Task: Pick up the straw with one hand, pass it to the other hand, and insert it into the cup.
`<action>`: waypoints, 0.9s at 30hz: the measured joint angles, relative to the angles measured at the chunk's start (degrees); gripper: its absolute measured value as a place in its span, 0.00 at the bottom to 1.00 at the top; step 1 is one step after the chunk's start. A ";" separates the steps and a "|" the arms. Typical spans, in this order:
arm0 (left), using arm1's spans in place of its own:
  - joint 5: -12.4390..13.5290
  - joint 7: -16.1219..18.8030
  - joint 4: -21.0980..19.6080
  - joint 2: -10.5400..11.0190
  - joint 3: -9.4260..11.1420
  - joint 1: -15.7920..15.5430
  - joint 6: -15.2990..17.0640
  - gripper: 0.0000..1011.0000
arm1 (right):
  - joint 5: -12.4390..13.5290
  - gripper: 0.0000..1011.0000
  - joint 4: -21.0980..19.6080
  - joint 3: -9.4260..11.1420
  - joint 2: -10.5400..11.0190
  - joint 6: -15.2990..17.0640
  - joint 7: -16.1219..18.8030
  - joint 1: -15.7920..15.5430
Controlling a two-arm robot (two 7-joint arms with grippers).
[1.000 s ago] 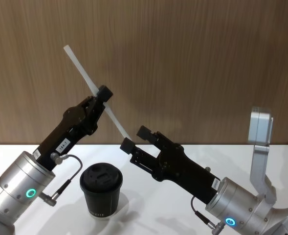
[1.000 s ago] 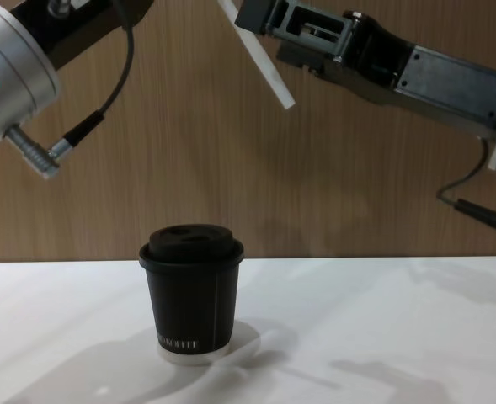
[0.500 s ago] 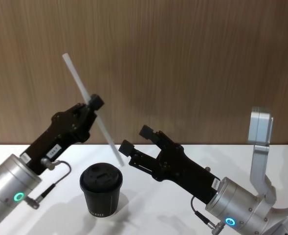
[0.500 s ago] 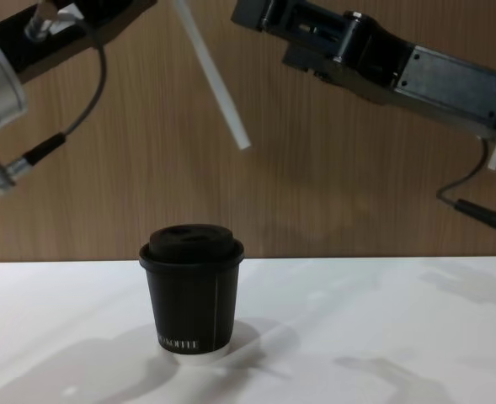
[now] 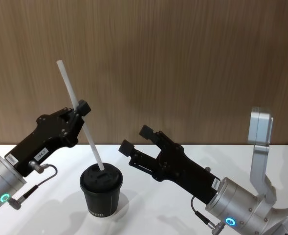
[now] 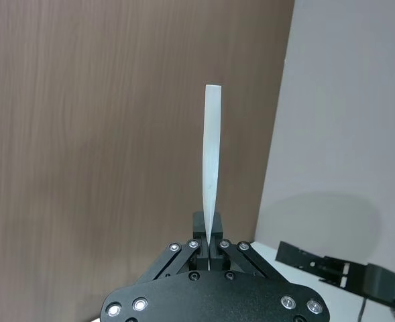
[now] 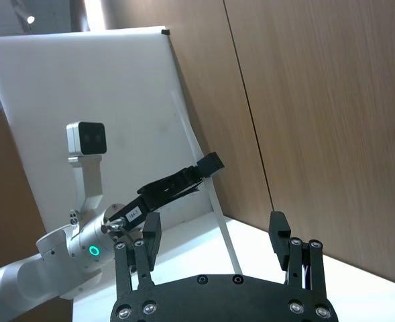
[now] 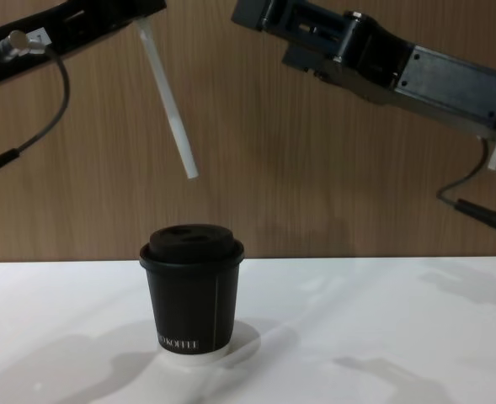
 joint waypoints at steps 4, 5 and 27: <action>0.95 0.47 0.19 0.24 -0.18 -0.03 0.11 0.01 | 0.00 0.99 0.00 0.00 0.00 0.00 0.00 0.00; 1.10 0.51 0.23 0.27 -0.19 -0.05 0.11 0.01 | 0.00 0.99 0.00 0.00 0.00 0.00 0.00 0.00; 10.42 2.24 2.07 0.10 1.33 -2.15 -2.24 0.01 | 0.00 0.99 0.00 0.00 0.00 0.00 0.00 0.00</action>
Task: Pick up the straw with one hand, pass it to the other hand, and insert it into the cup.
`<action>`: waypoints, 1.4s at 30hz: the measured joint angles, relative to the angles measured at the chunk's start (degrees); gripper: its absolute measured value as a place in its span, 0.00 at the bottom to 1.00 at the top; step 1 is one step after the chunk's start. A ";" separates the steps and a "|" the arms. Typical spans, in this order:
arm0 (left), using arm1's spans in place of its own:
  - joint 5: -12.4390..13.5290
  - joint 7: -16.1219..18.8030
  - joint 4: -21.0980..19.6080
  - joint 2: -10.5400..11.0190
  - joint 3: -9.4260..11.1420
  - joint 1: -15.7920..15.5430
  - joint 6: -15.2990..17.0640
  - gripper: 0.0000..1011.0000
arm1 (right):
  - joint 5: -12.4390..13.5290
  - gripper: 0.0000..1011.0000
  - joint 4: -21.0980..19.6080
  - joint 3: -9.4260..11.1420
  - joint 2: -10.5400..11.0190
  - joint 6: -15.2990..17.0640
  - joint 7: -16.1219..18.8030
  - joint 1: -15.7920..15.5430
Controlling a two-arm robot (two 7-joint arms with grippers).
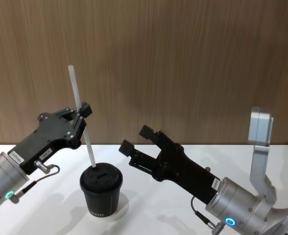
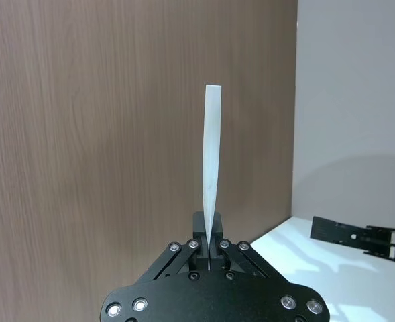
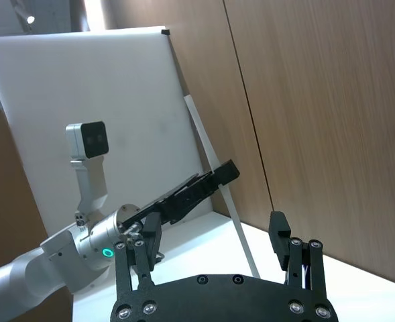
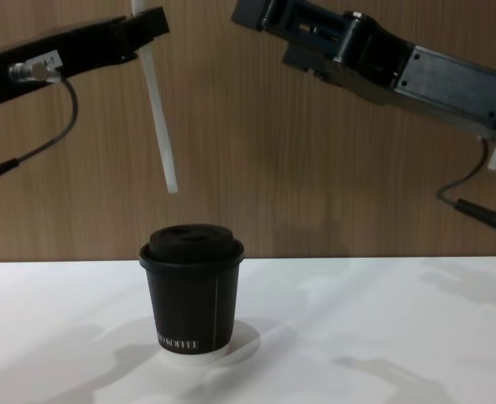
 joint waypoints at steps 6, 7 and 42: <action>2.25 0.24 1.31 -0.60 0.66 -0.84 -0.78 0.01 | 0.00 0.99 0.00 0.00 0.00 0.00 0.00 0.00; 2.55 0.25 1.52 -0.68 0.73 -0.94 -0.90 0.01 | 0.00 0.99 0.00 0.00 0.00 0.00 0.00 0.00; 6.86 -0.77 8.94 -4.59 2.06 -4.48 -1.00 0.01 | 0.00 0.99 0.00 0.00 0.00 0.00 0.00 0.00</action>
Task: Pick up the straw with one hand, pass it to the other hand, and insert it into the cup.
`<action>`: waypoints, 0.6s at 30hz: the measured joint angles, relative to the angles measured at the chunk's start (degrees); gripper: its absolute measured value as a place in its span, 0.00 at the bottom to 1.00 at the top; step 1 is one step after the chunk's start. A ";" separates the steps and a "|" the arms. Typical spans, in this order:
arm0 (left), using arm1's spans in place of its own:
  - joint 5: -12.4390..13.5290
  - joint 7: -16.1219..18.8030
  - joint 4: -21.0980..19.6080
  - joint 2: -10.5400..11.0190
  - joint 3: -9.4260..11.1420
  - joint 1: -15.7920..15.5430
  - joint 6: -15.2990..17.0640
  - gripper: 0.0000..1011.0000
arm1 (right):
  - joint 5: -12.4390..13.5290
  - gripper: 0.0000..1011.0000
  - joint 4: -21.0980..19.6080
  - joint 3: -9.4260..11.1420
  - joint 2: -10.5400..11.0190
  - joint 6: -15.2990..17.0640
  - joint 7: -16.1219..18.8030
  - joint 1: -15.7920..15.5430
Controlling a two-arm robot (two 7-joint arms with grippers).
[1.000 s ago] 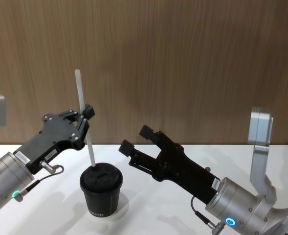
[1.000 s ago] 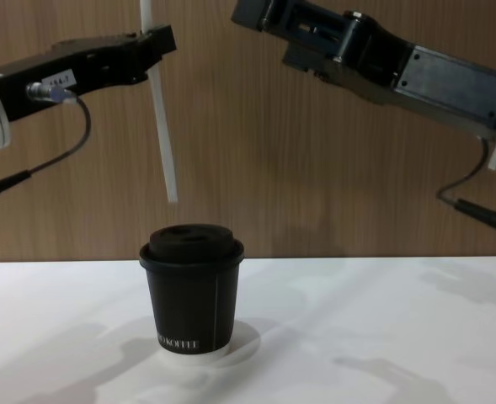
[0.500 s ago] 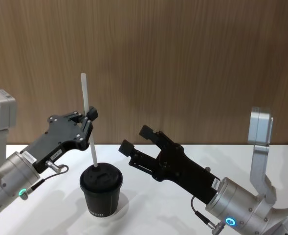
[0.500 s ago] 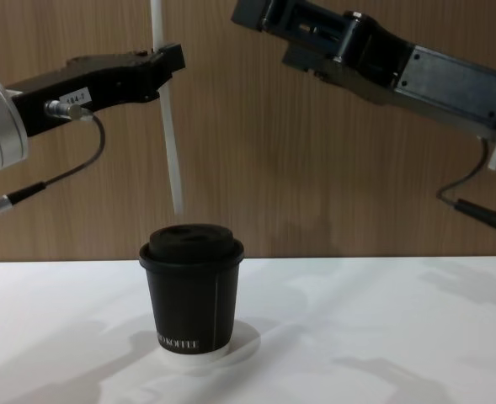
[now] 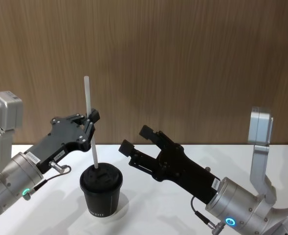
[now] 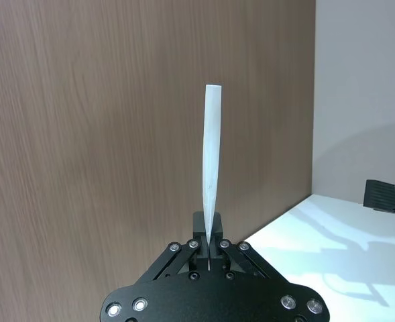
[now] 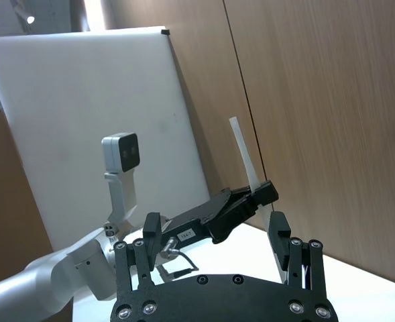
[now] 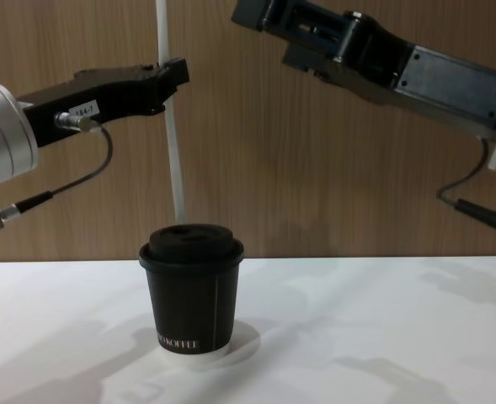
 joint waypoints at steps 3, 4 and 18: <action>0.12 0.03 0.21 -0.13 -0.05 -0.01 0.16 0.01 | 0.00 0.99 0.00 0.00 0.00 0.00 0.00 0.00; 0.16 0.03 0.26 -0.16 -0.06 -0.01 0.21 0.01 | 0.00 0.99 0.00 0.00 0.00 0.00 0.00 0.00; 0.74 -0.15 1.42 -1.08 -0.37 -0.21 0.76 0.01 | 0.00 0.99 0.00 0.00 0.00 0.00 0.00 0.00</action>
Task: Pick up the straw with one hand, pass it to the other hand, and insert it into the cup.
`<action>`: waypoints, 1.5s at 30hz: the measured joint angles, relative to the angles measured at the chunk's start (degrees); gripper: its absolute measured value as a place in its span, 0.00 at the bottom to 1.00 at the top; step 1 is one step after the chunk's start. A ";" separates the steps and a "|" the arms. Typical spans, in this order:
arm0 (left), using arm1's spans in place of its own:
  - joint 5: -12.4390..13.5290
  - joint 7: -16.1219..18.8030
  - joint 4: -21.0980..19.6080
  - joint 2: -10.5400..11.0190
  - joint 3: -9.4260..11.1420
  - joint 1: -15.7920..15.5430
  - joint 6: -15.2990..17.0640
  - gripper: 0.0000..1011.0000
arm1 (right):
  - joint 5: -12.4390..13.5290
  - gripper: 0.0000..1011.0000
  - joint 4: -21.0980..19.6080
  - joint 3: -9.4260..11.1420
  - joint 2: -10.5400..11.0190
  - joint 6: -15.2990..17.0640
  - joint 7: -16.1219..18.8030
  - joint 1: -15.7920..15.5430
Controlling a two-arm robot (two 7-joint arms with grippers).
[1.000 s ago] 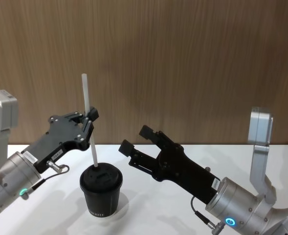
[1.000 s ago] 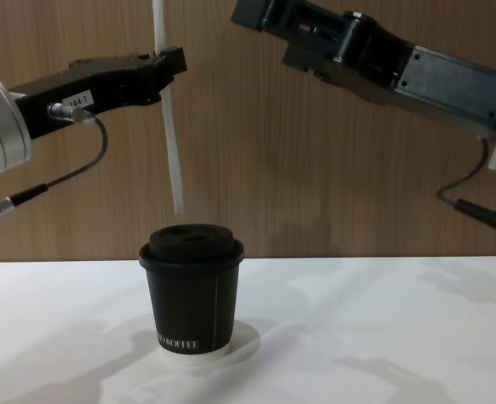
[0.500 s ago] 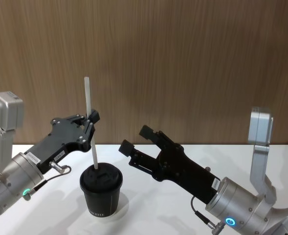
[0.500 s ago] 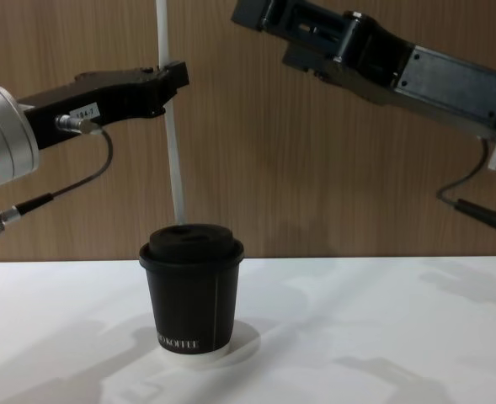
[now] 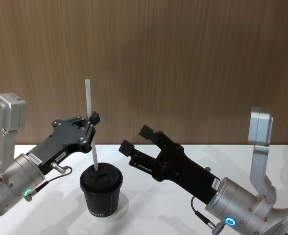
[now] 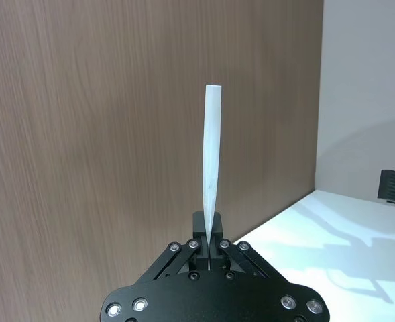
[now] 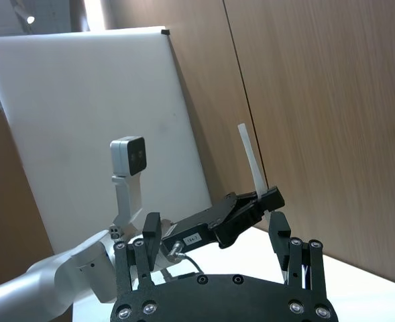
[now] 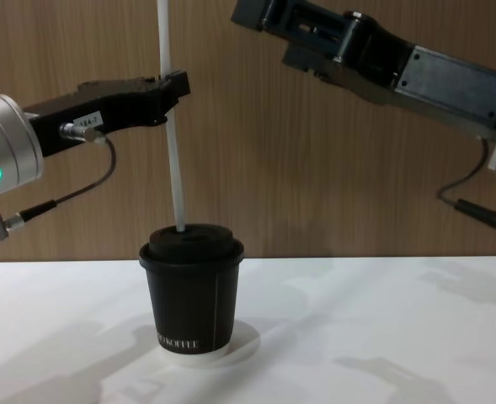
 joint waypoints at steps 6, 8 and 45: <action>0.08 -0.09 0.47 -0.34 -0.14 -0.01 0.55 0.01 | 0.00 0.99 0.00 0.00 0.00 0.00 0.00 0.00; 0.10 -0.11 0.65 -0.44 -0.17 -0.01 0.67 0.01 | 0.00 0.99 0.00 0.00 0.00 0.00 0.00 0.00; -1.13 0.58 0.58 -2.58 -2.70 3.41 2.95 0.61 | 0.00 0.99 0.00 0.00 0.00 0.00 0.00 0.00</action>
